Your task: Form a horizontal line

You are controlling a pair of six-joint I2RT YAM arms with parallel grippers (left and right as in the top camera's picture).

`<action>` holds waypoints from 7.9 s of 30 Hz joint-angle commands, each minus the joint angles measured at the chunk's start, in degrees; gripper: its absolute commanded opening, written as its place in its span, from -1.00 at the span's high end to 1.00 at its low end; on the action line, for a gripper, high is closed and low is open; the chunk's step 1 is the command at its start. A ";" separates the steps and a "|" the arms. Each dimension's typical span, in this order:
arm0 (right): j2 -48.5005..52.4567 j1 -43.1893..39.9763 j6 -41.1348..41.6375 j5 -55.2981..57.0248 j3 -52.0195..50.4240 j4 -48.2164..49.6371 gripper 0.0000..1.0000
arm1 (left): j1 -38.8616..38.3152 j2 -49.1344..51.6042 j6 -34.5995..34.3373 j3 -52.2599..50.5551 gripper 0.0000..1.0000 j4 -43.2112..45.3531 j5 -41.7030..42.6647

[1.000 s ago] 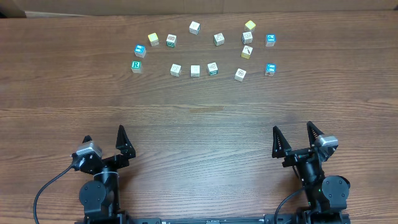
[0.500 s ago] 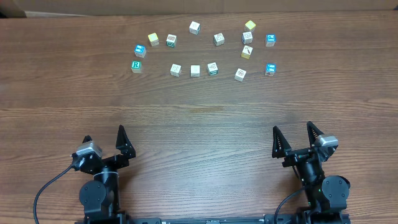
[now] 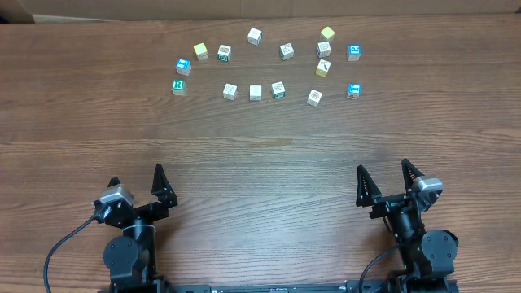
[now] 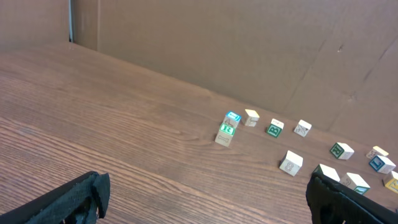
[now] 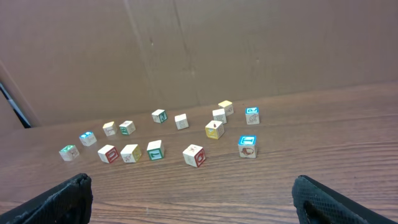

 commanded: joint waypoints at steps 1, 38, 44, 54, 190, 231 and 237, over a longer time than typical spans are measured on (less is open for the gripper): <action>-0.68 0.20 -0.37 0.83 -0.59 0.15 -1.00 | 0.20 -0.55 -0.26 -0.20 -1.00 0.11 -0.70; -0.68 0.20 -0.37 0.83 -0.59 0.13 -1.00 | 0.20 -0.55 -0.26 -0.20 -0.99 0.11 -0.70; -0.68 0.20 -0.37 0.83 -0.59 0.13 -1.00 | 0.20 -0.55 -0.28 -0.20 -0.99 0.13 -0.70; -0.68 0.20 -0.37 0.83 -0.59 0.13 -1.00 | 0.20 -0.55 -0.28 -0.20 -0.99 0.11 -0.70; -0.68 0.20 0.52 -0.33 -0.59 1.79 -1.00 | -2.47 106.73 7.37 101.37 -0.96 -54.27 14.38; 87.38 0.17 -1.81 -1.40 117.77 -64.72 -1.00 | 6.23 97.09 7.43 101.35 -0.99 -54.51 13.79; 92.63 0.17 -1.42 2.03 118.27 -66.10 -1.00 | 6.23 97.09 7.45 101.37 -0.99 -54.51 13.79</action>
